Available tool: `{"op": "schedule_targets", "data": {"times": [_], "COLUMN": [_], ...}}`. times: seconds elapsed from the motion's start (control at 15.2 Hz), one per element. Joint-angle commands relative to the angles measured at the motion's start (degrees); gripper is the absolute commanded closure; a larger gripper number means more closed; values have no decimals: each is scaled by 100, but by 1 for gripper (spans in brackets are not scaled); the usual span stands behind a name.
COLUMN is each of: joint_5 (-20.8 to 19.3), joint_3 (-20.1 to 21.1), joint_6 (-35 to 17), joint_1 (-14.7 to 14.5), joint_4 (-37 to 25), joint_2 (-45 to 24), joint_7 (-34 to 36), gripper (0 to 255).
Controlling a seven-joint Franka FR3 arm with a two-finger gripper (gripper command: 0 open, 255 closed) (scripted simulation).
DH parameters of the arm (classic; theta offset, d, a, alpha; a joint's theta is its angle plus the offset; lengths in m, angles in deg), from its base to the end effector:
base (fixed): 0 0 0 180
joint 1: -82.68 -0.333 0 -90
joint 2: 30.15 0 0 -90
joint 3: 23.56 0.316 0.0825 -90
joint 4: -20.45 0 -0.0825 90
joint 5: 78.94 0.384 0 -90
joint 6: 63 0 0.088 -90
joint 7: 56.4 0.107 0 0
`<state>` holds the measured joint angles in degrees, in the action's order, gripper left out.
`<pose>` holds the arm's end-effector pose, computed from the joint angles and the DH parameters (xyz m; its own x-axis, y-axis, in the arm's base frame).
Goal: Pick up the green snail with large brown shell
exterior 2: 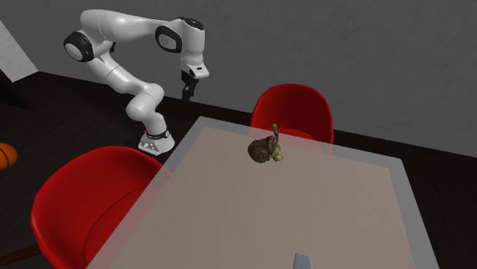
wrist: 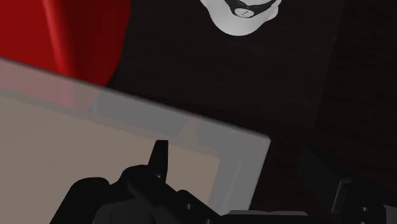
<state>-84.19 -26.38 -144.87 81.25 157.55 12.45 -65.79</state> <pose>0.2985 -0.0214 0.5497 0.9632 0.1464 -0.2255 0.1552 -0.9876 0.0215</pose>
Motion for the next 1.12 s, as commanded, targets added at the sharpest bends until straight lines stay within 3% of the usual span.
{"op": "schedule_targets", "data": {"times": [0.0, 0.53, 1.06], "joint_5": [0, -462, -797], "joint_3": [0, -139, -201], "joint_6": [0, -986, -1615], "joint_1": [0, -15, -20], "joint_4": [0, -911, -2192], "joint_2": [0, -1491, -2967], "joint_7": [0, -404, -748], "gripper": [0, 0, 0]}}
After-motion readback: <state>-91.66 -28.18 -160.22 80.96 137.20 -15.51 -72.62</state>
